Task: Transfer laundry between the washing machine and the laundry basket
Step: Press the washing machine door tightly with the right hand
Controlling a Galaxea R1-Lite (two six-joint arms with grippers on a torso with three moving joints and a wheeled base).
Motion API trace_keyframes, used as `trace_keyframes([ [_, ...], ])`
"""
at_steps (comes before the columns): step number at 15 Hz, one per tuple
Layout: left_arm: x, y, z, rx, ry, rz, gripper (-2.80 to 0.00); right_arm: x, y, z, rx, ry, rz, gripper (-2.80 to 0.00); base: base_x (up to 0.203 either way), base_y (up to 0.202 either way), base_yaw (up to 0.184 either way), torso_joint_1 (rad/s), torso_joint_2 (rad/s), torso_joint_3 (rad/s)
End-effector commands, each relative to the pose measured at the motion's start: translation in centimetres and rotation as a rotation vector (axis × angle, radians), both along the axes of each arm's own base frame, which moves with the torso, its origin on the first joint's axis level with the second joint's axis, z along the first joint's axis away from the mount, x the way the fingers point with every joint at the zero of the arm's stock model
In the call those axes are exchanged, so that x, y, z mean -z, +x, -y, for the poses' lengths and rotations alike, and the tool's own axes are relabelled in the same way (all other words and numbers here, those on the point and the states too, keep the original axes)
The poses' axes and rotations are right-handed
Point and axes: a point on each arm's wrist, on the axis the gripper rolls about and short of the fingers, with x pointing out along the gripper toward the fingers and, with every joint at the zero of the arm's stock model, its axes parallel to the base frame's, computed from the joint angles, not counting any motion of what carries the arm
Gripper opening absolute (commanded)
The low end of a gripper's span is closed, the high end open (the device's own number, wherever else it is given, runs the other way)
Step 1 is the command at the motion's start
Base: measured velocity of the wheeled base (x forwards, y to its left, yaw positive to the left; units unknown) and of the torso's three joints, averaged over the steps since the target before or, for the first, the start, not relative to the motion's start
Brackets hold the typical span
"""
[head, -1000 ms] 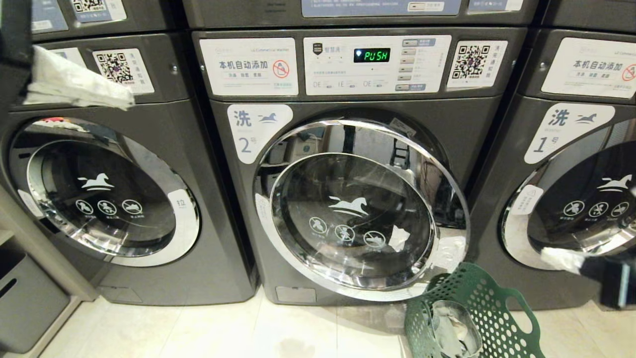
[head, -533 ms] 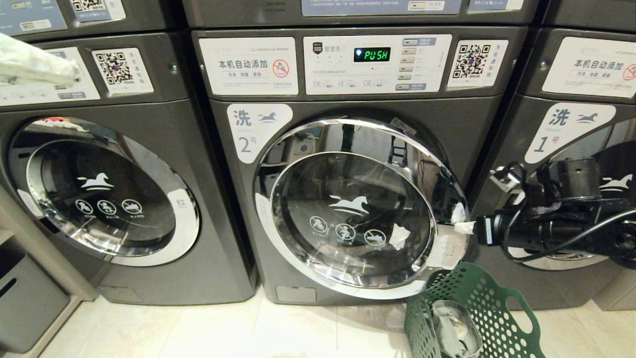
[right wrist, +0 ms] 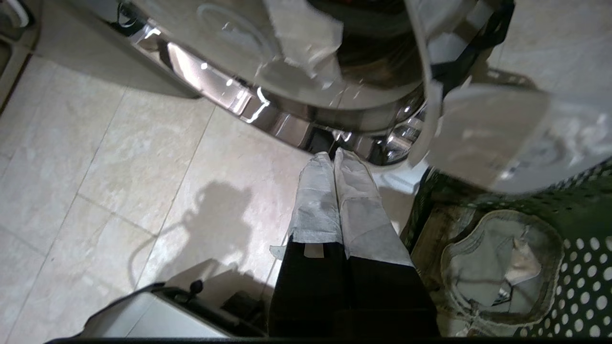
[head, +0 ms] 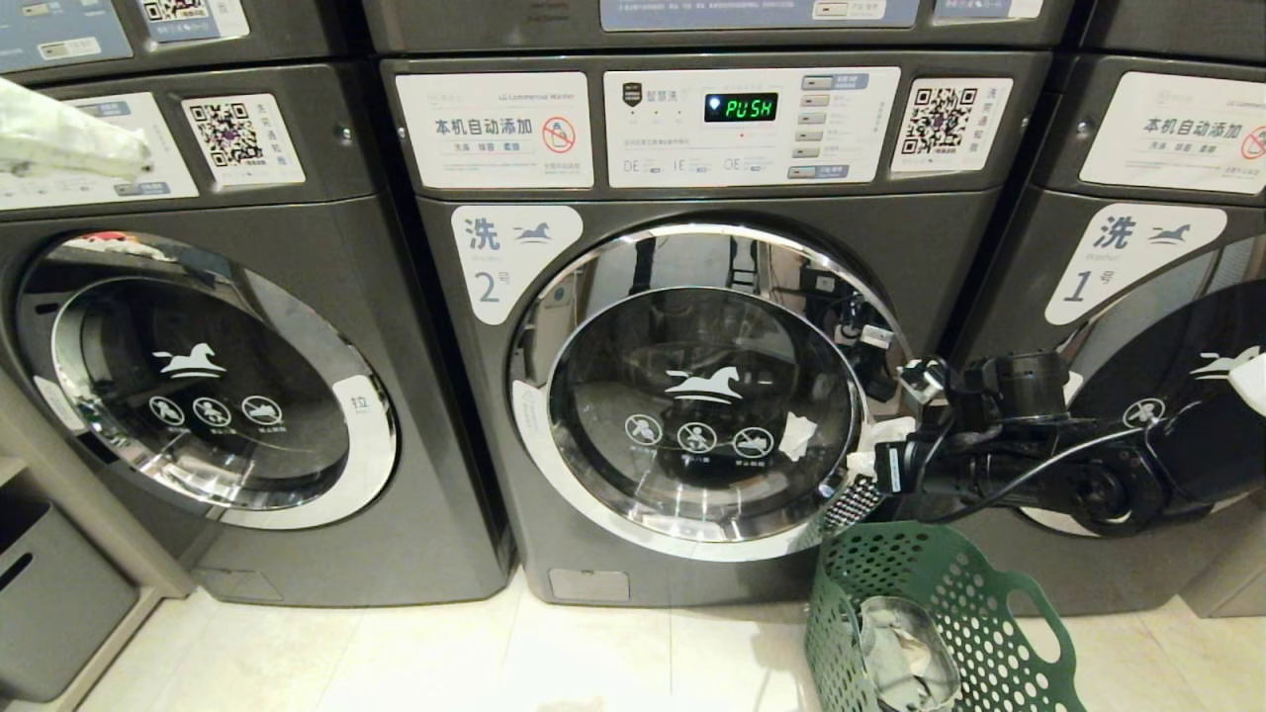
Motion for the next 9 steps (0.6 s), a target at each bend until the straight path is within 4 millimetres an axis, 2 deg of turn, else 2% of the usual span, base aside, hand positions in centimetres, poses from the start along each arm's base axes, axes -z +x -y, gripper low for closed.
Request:
trace_keyframes([
  [1, 0.4, 0.2, 0.1, 0.000, 0.005, -0.022, -2.80, 0.8, 1.6, -0.4, 0.021, -0.017, 0.017, -2.80, 0.000, 0.000, 0.000, 0.000, 0.00, 0.000],
  [4, 0.7, 0.3, 0.1, -0.002, 0.010, -0.034, -2.80, 1.2, 4.0, -0.4, 0.116, -0.060, 0.109, -2.80, 0.000, 0.000, 0.000, 0.000, 0.00, 0.000],
  [9, 0.8, 0.2, 0.0, -0.007, 0.012, -0.033, -2.80, 2.2, 6.8, -0.1, 0.154, -0.065, 0.141, -2.80, 0.000, 0.000, 0.000, 0.000, 0.00, 0.000],
])
